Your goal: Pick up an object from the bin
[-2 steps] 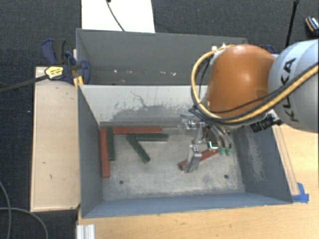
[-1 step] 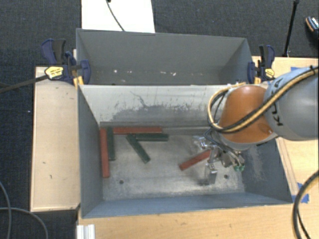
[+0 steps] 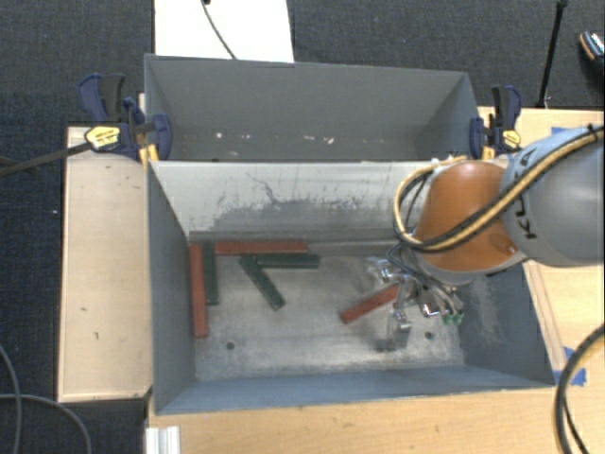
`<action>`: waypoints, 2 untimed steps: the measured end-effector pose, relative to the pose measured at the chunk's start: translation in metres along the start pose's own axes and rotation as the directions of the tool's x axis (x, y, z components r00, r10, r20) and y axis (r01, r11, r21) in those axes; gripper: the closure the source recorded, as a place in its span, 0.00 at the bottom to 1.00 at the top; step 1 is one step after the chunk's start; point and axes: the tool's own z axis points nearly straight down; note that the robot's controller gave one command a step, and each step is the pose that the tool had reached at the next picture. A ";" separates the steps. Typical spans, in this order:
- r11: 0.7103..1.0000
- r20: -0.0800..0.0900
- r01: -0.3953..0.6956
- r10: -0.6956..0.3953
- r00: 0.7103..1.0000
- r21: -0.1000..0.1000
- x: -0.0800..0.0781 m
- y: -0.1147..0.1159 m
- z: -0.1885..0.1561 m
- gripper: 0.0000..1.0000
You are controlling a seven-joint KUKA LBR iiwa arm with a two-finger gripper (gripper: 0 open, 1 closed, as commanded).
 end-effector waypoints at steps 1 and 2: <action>1.000 0.001 -0.007 0.007 1.000 0.000 0.000 0.000 0.000 0.00; 1.000 0.002 -0.015 0.015 1.000 0.000 -0.001 0.000 -0.001 0.00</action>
Offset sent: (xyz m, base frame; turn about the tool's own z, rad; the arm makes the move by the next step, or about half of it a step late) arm 0.0000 0.0000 0.0000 0.0000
